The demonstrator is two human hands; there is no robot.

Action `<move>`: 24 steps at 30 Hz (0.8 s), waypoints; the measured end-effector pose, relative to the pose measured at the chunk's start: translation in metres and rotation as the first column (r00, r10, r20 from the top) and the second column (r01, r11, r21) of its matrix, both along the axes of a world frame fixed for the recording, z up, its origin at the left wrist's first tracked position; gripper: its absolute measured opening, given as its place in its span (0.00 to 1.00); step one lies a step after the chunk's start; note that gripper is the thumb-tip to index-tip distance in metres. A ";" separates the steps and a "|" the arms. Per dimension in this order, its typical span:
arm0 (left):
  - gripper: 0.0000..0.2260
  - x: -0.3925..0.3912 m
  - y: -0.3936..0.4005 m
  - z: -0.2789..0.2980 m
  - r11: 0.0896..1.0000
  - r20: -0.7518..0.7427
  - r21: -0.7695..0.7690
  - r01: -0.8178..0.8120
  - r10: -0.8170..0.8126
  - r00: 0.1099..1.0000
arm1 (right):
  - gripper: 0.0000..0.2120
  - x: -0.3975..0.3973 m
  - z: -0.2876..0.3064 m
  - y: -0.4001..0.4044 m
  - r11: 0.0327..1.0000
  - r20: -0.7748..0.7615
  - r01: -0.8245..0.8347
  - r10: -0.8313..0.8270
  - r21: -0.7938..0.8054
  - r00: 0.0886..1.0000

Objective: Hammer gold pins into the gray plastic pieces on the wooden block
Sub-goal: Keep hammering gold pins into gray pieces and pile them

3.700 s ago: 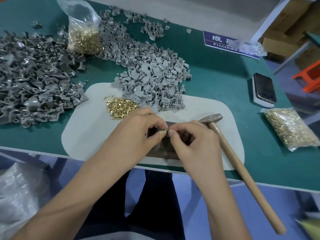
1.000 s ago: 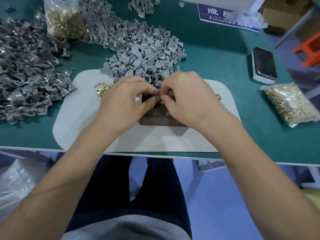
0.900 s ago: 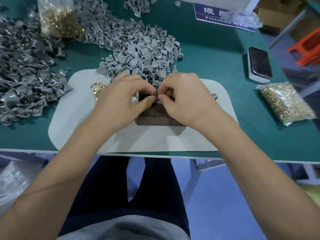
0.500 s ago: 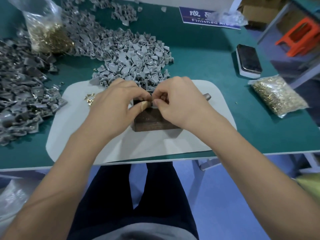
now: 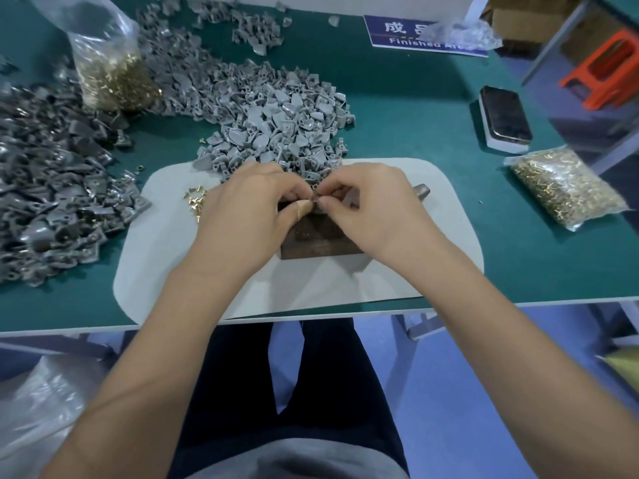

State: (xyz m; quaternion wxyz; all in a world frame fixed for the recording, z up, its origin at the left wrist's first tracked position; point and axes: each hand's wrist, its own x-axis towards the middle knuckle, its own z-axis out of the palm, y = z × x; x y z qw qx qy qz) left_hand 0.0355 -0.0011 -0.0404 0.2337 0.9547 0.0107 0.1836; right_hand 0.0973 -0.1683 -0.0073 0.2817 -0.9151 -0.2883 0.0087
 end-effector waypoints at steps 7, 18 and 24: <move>0.02 0.001 0.001 0.005 1.000 -0.060 -0.020 0.018 -0.019 0.998 | 0.18 -0.024 -0.042 -0.098 0.806 0.083 0.588 -0.583 -0.068 0.808; 0.07 0.005 0.001 -0.001 0.998 -0.028 -0.053 0.018 -0.019 0.999 | 0.11 -0.011 -0.024 -0.106 0.866 0.118 0.498 -0.490 -0.049 0.864; 0.06 0.005 0.003 -0.003 0.996 0.009 -0.079 0.038 -0.037 0.999 | 0.10 -0.031 -0.011 -0.079 0.884 -0.159 0.262 -0.216 0.387 0.963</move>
